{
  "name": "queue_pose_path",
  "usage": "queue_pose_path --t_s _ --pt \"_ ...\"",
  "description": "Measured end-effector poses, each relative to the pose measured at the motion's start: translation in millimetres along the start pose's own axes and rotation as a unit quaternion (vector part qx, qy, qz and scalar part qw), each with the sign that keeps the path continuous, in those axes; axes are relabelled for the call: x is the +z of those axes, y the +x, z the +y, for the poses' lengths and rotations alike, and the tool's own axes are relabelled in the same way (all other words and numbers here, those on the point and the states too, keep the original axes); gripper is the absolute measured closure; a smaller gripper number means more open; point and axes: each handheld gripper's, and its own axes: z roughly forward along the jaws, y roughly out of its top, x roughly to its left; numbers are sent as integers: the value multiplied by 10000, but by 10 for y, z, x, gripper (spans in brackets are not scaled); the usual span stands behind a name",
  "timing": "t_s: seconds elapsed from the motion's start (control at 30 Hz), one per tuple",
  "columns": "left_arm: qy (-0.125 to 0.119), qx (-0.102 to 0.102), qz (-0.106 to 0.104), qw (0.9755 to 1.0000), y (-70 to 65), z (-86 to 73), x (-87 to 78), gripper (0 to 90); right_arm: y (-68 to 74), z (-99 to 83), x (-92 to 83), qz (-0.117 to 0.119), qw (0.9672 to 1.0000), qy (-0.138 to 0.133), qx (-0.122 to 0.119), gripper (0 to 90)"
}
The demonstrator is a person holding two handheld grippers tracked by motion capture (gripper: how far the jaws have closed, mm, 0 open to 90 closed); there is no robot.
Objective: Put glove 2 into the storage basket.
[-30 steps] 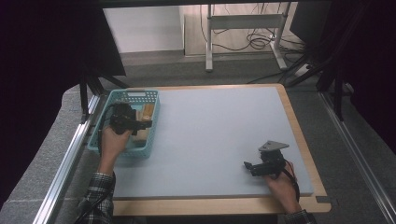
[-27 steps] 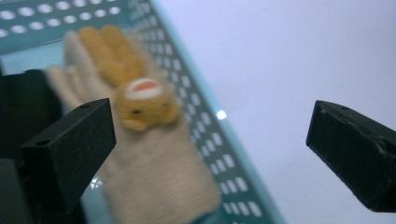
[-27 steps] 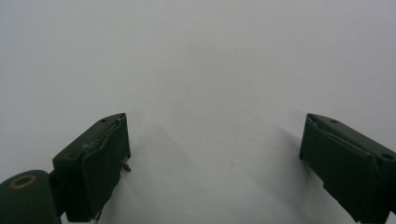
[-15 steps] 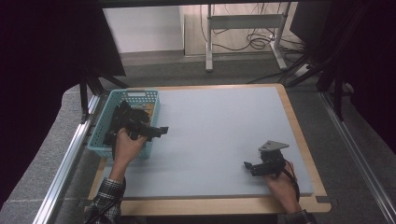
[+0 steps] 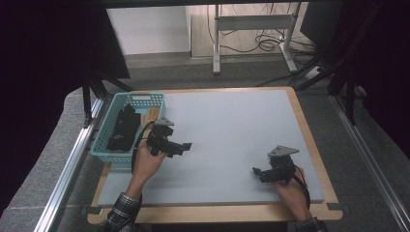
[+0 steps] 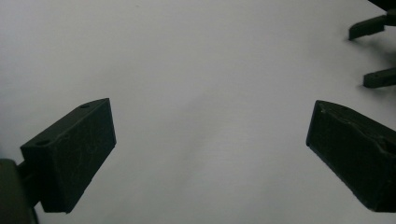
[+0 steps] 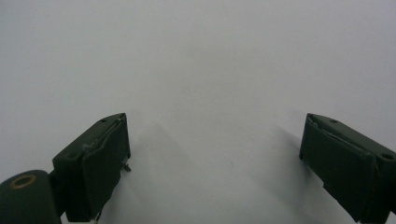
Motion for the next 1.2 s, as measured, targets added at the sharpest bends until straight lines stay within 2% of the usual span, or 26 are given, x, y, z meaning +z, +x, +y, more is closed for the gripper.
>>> queue_pose_path --t_s 0.33,0.57,0.73,0.77,0.83,1.0,1.1,1.2 --pt "78 242 -283 9993 -320 -226 284 19 0 0 0 -1 10000 -1 -2 81" --pt "202 380 -322 9986 -433 -405 441 19 0 0 0 -2 10000 -5 -2 81" --pt "324 423 -280 9982 -448 -530 524 20 0 0 0 -1 10000 -4 -1 80" --pt "411 442 -206 9980 -446 -598 565 21 1 0 0 -2 10000 -3 -2 81" --pt "309 521 -176 9980 -450 -642 567 19 1 0 0 -3 10000 -3 -2 81" --pt "333 582 -88 9977 -469 -648 566 24 1 0 0 -5 10000 -3 -4 81" --pt "437 772 116 9960 -524 -647 592 21 1 0 0 -5 10000 -3 -4 80" --pt "464 837 167 9953 -540 -648 601 17 1 0 -1 -6 10000 -3 -8 80"
